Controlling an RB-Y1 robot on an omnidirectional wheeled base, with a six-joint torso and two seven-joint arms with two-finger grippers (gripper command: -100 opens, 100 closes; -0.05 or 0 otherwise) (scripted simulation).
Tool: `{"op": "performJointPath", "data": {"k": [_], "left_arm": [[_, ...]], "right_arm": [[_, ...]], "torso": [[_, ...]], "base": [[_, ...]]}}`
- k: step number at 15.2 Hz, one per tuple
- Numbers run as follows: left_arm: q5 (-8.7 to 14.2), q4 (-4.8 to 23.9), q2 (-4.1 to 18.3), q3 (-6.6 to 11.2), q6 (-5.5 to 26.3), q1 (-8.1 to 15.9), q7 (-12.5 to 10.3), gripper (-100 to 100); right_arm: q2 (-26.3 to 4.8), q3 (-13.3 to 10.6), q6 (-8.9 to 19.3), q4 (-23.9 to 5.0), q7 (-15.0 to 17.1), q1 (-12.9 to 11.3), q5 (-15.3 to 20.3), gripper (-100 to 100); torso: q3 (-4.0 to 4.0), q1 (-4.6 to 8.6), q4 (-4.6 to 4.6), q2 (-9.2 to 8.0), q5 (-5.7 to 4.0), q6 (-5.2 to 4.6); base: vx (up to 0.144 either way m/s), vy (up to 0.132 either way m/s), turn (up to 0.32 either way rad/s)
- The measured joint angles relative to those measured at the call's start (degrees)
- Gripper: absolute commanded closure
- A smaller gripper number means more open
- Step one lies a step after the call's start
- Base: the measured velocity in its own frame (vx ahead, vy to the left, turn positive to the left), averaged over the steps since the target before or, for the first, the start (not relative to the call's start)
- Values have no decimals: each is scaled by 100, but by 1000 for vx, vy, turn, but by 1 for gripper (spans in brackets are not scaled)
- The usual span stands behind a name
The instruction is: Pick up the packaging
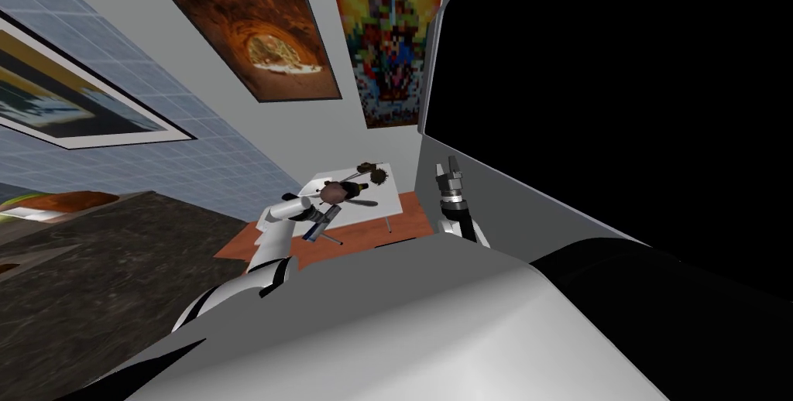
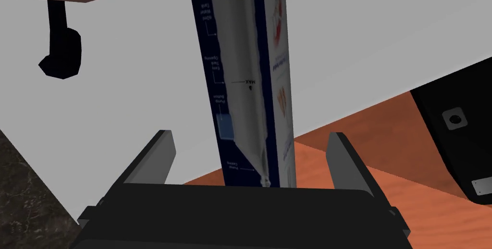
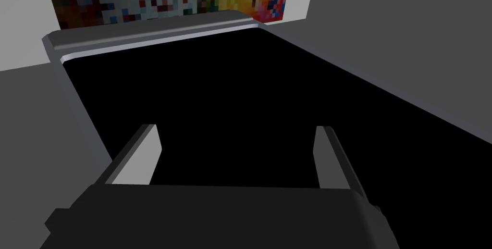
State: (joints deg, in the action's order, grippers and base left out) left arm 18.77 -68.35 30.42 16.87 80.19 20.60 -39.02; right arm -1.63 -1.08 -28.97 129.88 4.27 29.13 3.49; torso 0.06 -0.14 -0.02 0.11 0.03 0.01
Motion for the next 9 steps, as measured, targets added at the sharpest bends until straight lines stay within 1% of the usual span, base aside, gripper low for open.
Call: {"op": "performJointPath", "data": {"k": [6, 9], "left_arm": [[76, 466, 44, 32, 602, 327, -294, -100], [103, 617, 44, 43, 878, 452, -444, -100]], "right_arm": [[0, 0, 0, 0, 0, 0, 0, 0], [0, 0, 0, 0, 0, 0, 0, 0]], "torso": [[2, -8, -1, 3, 2, 0], [4, -9, -1, 6, 2, 0]], "base": [[27, 47, -17], [39, 58, -11]]}}
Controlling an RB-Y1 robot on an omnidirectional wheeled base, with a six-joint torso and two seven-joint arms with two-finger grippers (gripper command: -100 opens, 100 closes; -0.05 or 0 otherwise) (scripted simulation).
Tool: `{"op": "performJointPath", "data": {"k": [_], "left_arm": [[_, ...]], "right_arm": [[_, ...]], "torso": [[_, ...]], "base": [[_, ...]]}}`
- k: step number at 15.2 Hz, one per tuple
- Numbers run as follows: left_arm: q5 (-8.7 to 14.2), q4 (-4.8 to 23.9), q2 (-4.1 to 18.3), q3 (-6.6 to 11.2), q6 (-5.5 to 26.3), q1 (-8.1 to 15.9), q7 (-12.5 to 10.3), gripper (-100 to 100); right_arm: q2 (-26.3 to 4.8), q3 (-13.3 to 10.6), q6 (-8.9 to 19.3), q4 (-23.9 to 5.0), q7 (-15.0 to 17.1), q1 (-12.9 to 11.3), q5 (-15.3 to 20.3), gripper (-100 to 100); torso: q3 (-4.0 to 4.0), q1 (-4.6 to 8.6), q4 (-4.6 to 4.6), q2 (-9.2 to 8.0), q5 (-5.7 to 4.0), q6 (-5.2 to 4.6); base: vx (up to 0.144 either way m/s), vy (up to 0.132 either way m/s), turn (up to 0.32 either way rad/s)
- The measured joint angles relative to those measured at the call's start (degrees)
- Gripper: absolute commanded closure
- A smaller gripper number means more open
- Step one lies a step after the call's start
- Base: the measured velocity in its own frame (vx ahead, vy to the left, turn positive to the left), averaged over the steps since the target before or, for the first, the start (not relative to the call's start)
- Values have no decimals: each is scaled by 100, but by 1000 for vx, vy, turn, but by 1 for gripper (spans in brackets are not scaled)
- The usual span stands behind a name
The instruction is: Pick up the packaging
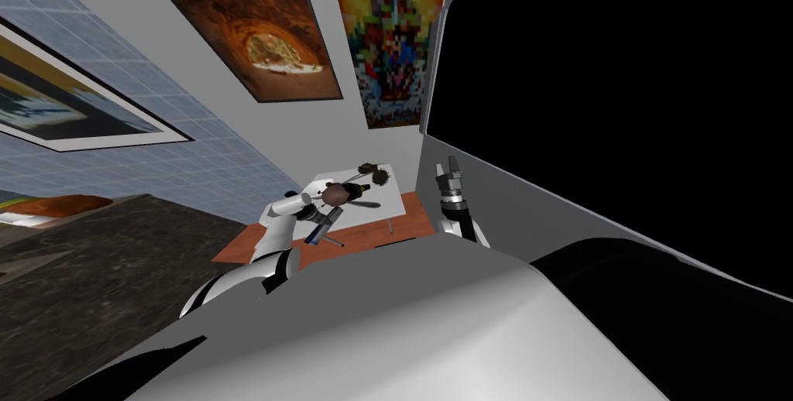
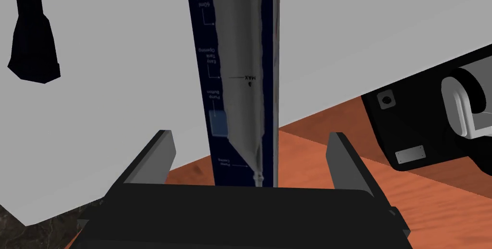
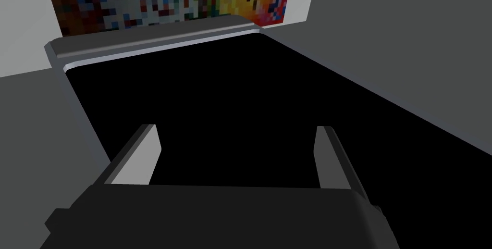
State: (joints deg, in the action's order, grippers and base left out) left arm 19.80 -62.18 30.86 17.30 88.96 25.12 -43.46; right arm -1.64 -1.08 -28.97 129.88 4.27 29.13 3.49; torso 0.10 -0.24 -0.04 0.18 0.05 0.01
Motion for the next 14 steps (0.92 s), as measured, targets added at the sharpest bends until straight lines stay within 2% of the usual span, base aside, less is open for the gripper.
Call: {"op": "performJointPath", "data": {"k": [3, 8, 9, 14], "left_arm": [[20, 118, -3, 7, 239, 105, -129, -100], [-40, 310, -76, 36, -66, 10, -99, -100], [-43, 323, -79, 36, -92, 8, -97, 100], [-41, 323, -79, 38, -90, 9, -100, 100]], "right_arm": [[0, 0, 0, 0, 0, 0, 0, 0], [1, -1, 0, 0, 0, -1, 0, 0], [1, -1, 0, 0, 0, -1, 0, 0], [1, -1, 0, 0, 0, -1, 0, 0]], "torso": [[-2, 2, 0, -4, 1, 1], [-10, 24, 3, -18, -4, 0], [-10, 24, 4, -18, -5, 0], [-9, 22, 2, -16, -4, -1]], "base": [[22, 41, -18], [-1, -1, -31], [0, 0, 0], [0, 0, 10]]}}
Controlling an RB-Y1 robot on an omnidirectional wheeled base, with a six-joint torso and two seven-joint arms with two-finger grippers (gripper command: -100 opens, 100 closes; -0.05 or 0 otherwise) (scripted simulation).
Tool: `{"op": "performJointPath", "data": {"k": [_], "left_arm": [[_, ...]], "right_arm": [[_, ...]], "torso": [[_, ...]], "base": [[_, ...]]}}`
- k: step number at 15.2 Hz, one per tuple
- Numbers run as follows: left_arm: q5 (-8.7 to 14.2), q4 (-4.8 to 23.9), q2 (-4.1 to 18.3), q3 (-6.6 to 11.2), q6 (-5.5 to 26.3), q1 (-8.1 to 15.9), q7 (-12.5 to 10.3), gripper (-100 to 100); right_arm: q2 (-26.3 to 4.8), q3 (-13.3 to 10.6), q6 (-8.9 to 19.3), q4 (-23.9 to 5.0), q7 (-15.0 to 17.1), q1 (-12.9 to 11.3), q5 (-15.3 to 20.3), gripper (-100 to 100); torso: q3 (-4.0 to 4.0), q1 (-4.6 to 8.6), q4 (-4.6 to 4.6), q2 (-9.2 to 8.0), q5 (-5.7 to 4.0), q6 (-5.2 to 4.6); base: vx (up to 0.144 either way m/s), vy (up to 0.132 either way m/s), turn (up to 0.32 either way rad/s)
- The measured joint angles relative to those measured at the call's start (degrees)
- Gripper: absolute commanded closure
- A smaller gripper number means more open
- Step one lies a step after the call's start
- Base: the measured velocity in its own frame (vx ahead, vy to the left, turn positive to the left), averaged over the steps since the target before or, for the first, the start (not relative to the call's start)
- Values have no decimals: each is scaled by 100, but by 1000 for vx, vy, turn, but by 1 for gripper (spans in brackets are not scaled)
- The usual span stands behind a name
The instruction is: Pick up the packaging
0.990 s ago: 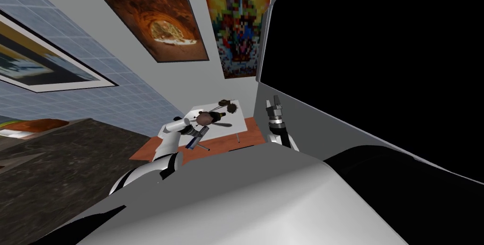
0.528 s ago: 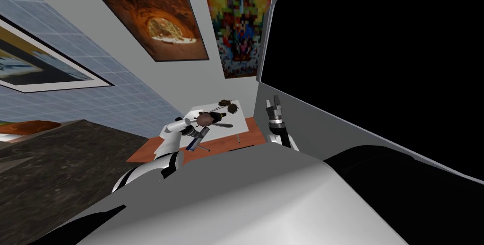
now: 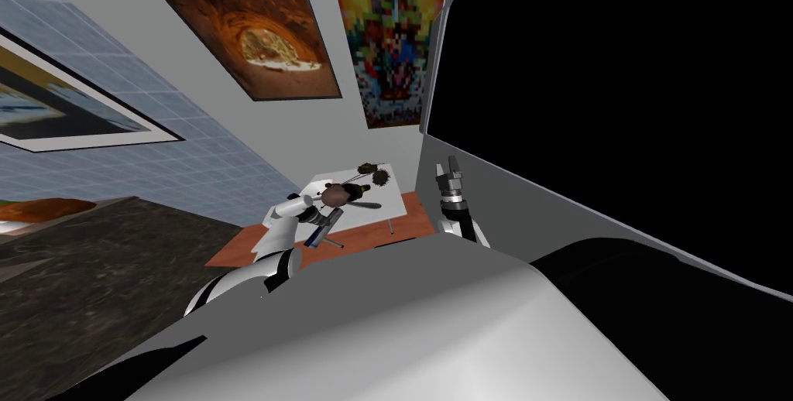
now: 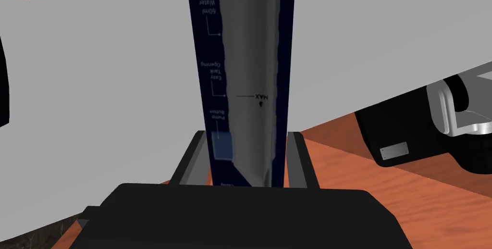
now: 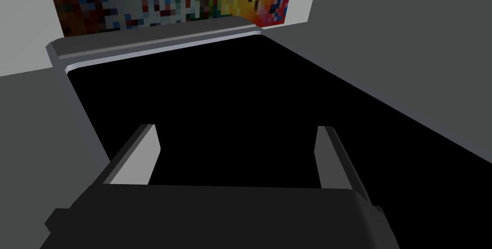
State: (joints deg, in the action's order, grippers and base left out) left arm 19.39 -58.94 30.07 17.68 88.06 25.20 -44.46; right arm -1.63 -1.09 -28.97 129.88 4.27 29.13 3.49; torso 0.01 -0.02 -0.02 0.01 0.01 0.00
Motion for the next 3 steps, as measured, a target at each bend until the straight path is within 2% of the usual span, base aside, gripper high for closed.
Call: {"op": "performJointPath", "data": {"k": [3], "left_arm": [[32, -173, 35, -32, 228, 65, -42, 100]], "right_arm": [[0, 0, 0, 0, 0, 0, 0, 0]], "torso": [[-3, 3, 4, -2, -5, 2]], "base": [[0, -2, 46]]}}
